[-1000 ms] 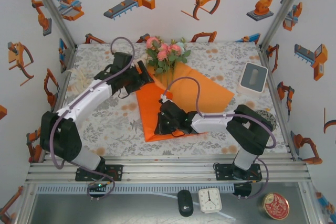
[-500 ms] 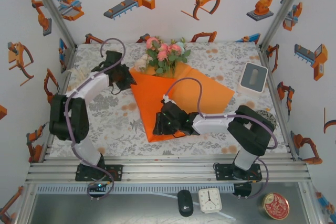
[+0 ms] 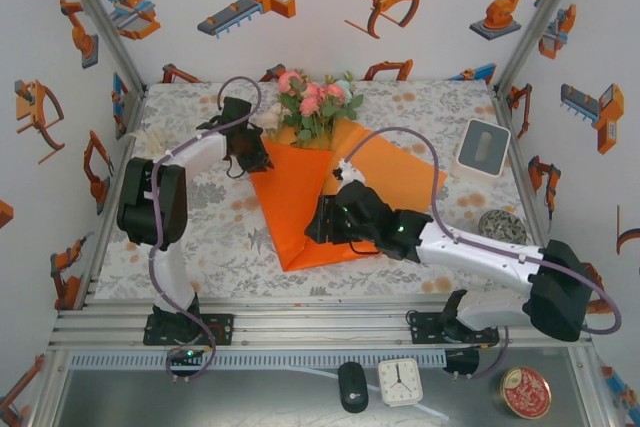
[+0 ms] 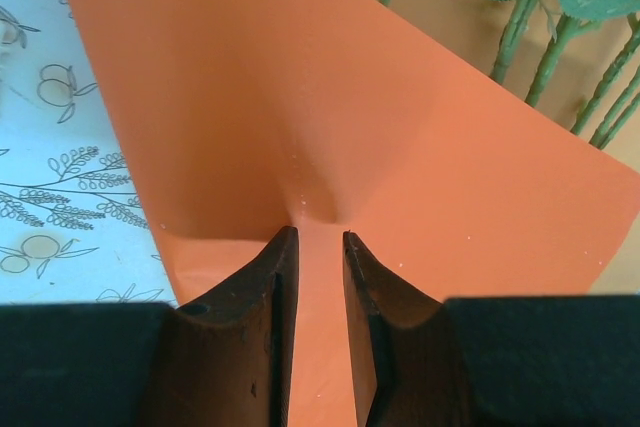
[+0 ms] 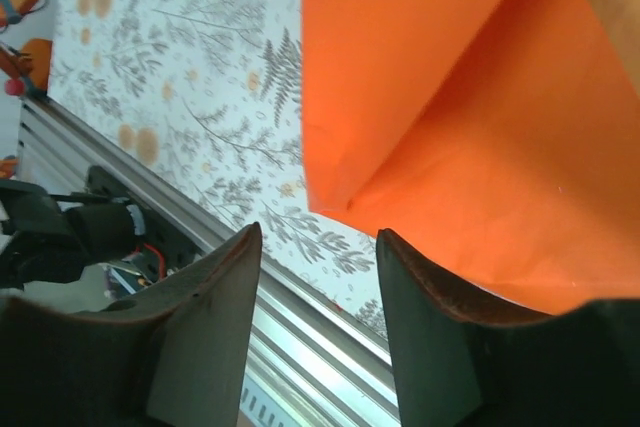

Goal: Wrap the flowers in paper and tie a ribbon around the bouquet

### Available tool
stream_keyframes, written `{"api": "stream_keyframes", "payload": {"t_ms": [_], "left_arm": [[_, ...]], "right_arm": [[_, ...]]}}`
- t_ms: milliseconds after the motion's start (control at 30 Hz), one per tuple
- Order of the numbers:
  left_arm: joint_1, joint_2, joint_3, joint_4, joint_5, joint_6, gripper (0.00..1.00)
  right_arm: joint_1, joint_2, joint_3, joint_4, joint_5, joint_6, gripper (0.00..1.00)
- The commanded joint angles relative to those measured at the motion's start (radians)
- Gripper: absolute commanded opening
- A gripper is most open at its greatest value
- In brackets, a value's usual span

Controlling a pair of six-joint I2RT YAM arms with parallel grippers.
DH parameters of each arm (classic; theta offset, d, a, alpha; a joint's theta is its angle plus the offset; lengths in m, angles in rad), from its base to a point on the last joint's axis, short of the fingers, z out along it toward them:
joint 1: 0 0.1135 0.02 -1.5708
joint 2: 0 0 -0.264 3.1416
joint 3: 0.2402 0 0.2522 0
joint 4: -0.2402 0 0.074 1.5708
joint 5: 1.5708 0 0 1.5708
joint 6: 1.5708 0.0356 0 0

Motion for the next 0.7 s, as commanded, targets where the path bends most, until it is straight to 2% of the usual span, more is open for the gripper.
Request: {"api": "stream_keyframes", "payload": {"t_ms": [0,67,233,333,533,667], "left_arm": [[-0.012,0.031,0.039,-0.021,0.018,0.037,0.29],[-0.01,0.033,0.041,-0.024,0.008,0.038,0.31],[0.048,0.051,0.038,0.002,-0.014,0.047,0.32],[0.094,0.079,0.063,0.034,0.018,0.052,0.32],[0.15,0.184,0.208,-0.019,0.025,0.052,0.32],[0.16,0.101,0.18,-0.008,0.086,0.035,0.32]], "right_arm": [[0.013,0.12,0.113,0.062,-0.092,-0.086,0.44],[0.013,0.248,0.196,0.052,-0.152,-0.105,0.39],[0.03,0.425,0.22,0.036,-0.054,-0.148,0.26],[0.045,0.499,0.227,0.017,-0.092,-0.199,0.25],[0.058,0.505,0.191,0.03,-0.119,-0.149,0.21],[0.057,0.435,0.195,0.017,-0.113,-0.142,0.26]]}}
